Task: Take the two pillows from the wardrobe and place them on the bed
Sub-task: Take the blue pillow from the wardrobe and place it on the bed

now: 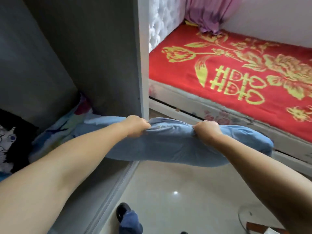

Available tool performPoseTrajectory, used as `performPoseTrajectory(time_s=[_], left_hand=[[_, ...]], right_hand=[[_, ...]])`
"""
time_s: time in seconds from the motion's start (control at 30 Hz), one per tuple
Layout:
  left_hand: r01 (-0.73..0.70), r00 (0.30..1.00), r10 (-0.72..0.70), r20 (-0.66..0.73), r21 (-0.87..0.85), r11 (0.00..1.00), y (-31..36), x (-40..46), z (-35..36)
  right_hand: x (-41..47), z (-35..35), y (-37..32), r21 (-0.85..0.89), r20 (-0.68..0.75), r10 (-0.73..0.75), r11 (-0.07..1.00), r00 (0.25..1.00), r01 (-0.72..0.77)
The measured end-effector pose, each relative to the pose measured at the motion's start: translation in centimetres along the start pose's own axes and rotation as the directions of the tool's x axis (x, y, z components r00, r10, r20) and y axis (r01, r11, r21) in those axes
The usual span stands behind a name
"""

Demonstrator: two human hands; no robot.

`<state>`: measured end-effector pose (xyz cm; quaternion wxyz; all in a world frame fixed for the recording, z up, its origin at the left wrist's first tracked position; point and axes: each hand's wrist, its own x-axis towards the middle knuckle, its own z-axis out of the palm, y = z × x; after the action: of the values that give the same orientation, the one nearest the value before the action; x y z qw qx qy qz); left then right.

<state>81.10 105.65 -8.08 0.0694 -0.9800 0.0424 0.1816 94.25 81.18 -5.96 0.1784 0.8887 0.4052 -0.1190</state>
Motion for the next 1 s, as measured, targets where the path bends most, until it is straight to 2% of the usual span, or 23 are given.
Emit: performPoseTrajectory(time_s=[0.27,0.47,0.6,0.77,1.0], left_hand=[[-0.164,0.985,0.169,-0.029,0.137,0.977,15.6,10.4,-9.1],[-0.278,0.954,0.295,-0.044,0.233,0.932,20.3,18.3,-13.9],[-0.332,0.927,0.367,-0.071,0.299,0.895,19.6,24.4,-16.9],[-0.368,0.899,0.424,-0.109,0.336,0.867,15.5,33.0,-21.7],[-0.321,0.894,0.411,-0.177,0.386,0.865,10.0,43.3,-27.6]], right_hand=[[-8.8,4.4,17.8,-0.031,-0.016,0.141,0.989,0.99,-0.142],[-10.0,5.7,27.1,-0.048,-0.011,0.226,0.973,0.974,-0.226],[-7.4,5.4,32.0,-0.047,-0.051,0.26,0.964,0.964,-0.263],[-1.3,2.4,37.6,-0.01,-0.067,0.31,0.95,0.948,-0.311],[7.0,-1.7,44.0,0.028,-0.143,0.349,0.937,0.926,-0.348]])
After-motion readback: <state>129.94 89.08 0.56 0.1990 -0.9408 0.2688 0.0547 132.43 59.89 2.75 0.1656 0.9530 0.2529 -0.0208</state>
